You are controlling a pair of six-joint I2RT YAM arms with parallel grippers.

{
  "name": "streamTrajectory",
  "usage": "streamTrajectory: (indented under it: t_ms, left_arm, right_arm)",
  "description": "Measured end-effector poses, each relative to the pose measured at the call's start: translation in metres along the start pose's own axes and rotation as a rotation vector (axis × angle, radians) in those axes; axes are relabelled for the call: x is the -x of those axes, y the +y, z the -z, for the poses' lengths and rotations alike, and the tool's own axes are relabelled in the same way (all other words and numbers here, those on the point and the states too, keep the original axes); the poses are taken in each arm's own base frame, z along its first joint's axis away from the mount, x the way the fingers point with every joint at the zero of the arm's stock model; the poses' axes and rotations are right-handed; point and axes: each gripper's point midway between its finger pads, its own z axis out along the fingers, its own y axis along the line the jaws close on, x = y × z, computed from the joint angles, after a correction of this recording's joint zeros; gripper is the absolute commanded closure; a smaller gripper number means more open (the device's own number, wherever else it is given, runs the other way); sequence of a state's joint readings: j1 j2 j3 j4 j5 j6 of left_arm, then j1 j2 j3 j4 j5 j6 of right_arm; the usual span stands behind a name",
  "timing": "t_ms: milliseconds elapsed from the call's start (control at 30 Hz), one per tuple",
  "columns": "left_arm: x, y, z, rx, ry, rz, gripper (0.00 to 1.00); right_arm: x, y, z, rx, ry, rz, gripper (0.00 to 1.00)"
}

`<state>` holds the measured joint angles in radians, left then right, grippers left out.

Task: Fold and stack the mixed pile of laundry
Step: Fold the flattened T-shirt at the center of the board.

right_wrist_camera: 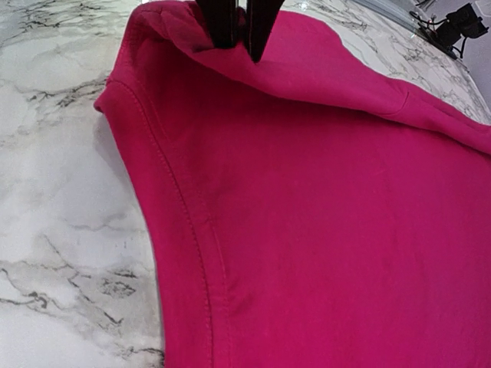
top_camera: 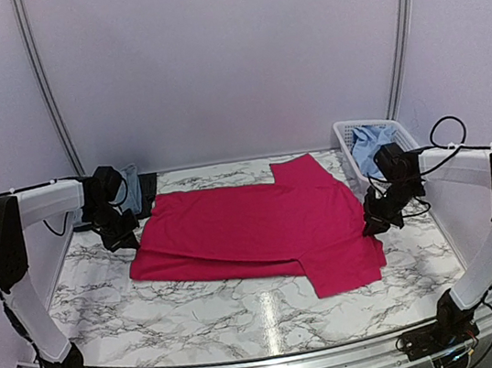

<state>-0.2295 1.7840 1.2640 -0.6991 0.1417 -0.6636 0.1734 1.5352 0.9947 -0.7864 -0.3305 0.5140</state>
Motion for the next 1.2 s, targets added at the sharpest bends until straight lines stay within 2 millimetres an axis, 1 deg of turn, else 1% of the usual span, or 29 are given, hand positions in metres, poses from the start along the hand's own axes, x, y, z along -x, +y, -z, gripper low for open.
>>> streamTrajectory:
  t_ms: [167, 300, 533, 633, 767, 800, 833, 867, 933, 967, 1000, 1033, 1067, 1133, 1200]
  left_arm:
    - [-0.001, 0.004, -0.009, 0.017, 0.019, 0.004, 1.00]
    - [-0.001, 0.004, -0.010, 0.018, 0.020, 0.005, 1.00]
    - [0.003, 0.005, -0.011, 0.019, 0.009, 0.007, 1.00]
    - [0.002, 0.008, -0.014, 0.028, 0.007, 0.009, 1.00]
    - [0.000, 0.013, -0.016, 0.042, 0.010, 0.012, 1.00]
    - [0.000, 0.014, -0.017, 0.045, 0.009, 0.012, 0.98]
    - [0.001, 0.014, -0.017, 0.045, 0.006, 0.011, 0.90]
    - [0.002, 0.014, -0.018, 0.046, 0.004, 0.007, 0.81]
    - [0.004, 0.014, -0.020, 0.047, -0.001, -0.006, 0.60]
    - [0.005, 0.014, -0.021, 0.049, -0.005, -0.011, 0.51]
    - [0.006, 0.015, -0.020, 0.053, -0.010, -0.022, 0.43]
    - [0.007, 0.015, -0.020, 0.054, -0.014, -0.032, 0.38]
    - [0.008, 0.015, -0.020, 0.053, -0.019, -0.042, 0.37]
    - [0.010, 0.014, -0.018, 0.050, -0.029, -0.063, 0.37]
    - [0.012, 0.011, -0.014, 0.039, -0.041, -0.092, 0.38]
  right_arm:
    - [0.011, 0.003, -0.007, -0.003, 0.008, 0.022, 1.00]
    - [0.021, 0.007, -0.010, -0.004, 0.008, 0.043, 1.00]
    - [0.029, 0.007, -0.018, -0.018, 0.022, 0.074, 1.00]
    - [0.034, 0.008, -0.018, -0.023, 0.013, 0.091, 1.00]
    - [0.037, 0.005, -0.017, -0.034, 0.005, 0.108, 1.00]
    - [0.038, 0.004, -0.018, -0.035, 0.006, 0.109, 0.94]
    - [0.038, 0.003, -0.018, -0.036, 0.007, 0.110, 0.86]
    - [0.038, 0.003, -0.019, -0.037, 0.009, 0.113, 0.80]
    - [0.038, 0.002, -0.019, -0.035, 0.010, 0.116, 0.70]
    - [0.038, 0.003, -0.017, -0.034, 0.012, 0.128, 0.64]
    - [0.040, 0.005, -0.015, -0.030, 0.009, 0.131, 0.60]
    - [0.042, 0.008, -0.013, -0.026, 0.005, 0.133, 0.58]
    - [0.045, 0.011, -0.009, -0.019, -0.004, 0.146, 0.58]
    - [0.052, 0.020, 0.001, -0.002, -0.032, 0.170, 0.58]
    - [0.053, 0.028, 0.015, 0.024, -0.063, 0.198, 0.58]
